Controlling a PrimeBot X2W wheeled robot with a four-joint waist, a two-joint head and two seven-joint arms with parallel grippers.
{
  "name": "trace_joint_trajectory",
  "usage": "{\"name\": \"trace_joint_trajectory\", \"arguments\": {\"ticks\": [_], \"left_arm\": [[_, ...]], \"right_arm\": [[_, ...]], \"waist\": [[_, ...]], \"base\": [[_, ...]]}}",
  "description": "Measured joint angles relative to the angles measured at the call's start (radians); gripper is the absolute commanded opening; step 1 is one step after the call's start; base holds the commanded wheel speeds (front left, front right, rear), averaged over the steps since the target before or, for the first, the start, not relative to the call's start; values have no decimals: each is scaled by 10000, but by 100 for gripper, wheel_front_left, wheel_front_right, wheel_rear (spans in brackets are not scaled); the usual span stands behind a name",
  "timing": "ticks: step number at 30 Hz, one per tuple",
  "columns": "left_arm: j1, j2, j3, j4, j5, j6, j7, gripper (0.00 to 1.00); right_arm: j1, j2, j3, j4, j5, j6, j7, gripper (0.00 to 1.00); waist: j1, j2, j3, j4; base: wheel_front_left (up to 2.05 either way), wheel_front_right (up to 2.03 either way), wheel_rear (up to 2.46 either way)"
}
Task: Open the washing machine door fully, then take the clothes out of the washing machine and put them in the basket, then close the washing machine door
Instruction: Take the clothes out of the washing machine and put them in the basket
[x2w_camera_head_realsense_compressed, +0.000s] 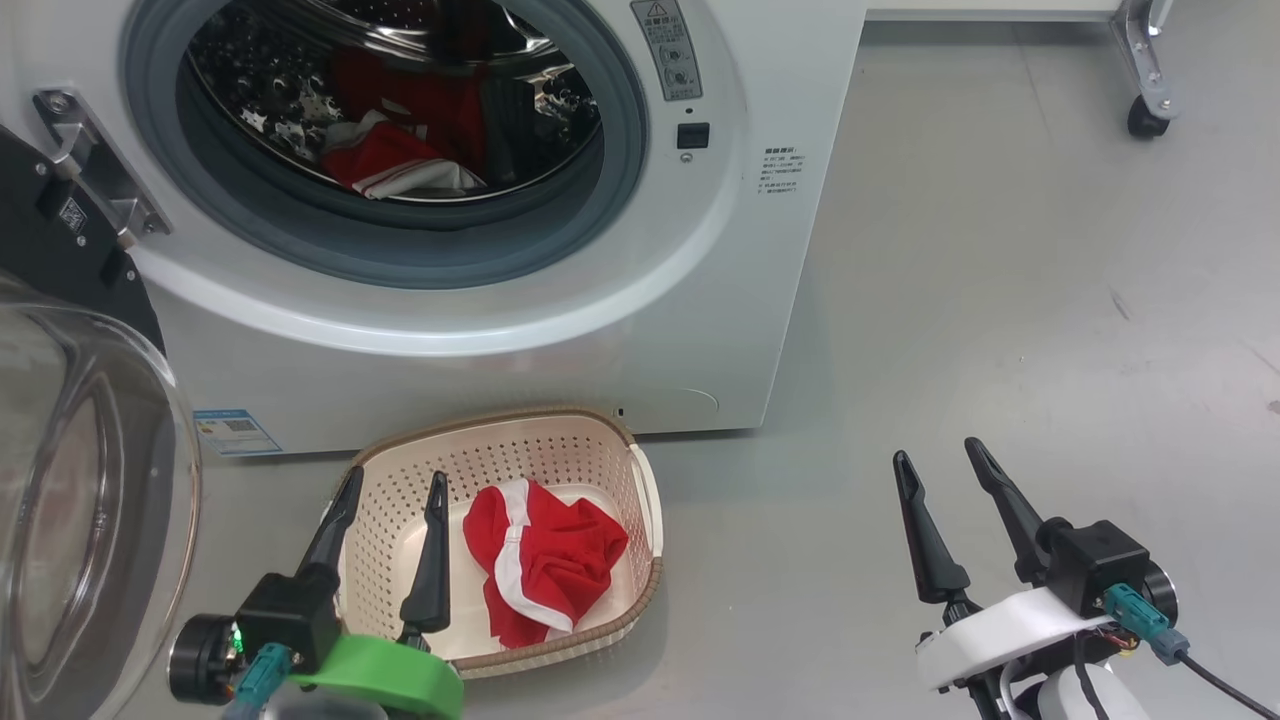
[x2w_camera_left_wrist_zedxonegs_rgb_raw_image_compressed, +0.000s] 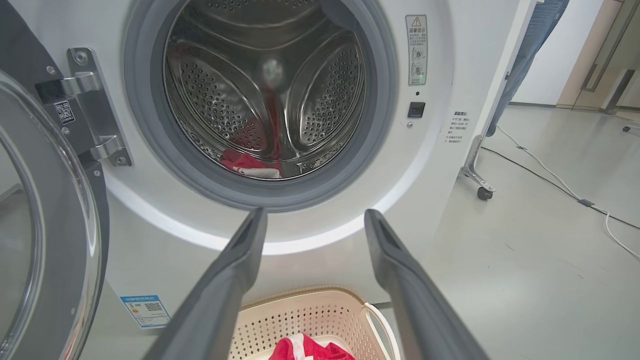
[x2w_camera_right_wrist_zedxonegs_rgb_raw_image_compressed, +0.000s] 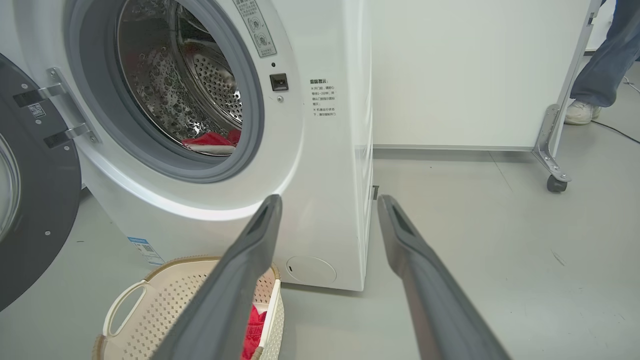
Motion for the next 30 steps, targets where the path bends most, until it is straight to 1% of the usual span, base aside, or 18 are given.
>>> {"name": "trace_joint_trajectory", "arguments": {"ticks": [6,12,20,23,30], "left_arm": [[-597,0,-119,0,-2,33,194,100],[-1883,-10,-169,362,-8,35,612,100],[-3490,23,-36,1453,-104,42,1848,100],[-4129,255,46,1797,-111,19,2481,100],[-5677,982,324,2288,-105,-81,3946,100]], "right_arm": [[-31,2,79,-178,-17,0,0,100],[-301,0,194,-318,-84,0,0,100],[-861,-4,545,-499,27,2,0,100],[-1112,-6,711,-587,144,2,0,100],[-1863,-10,951,-853,884,0,0,100]], "waist": [[0,0,452,-68],[0,0,1161,-212],[0,0,2196,-606],[0,0,2591,-808],[0,0,3531,-1349]], "base": [[0,0,0],[0,0,0],[0,0,0],[0,0,0],[0,0,0]]}}
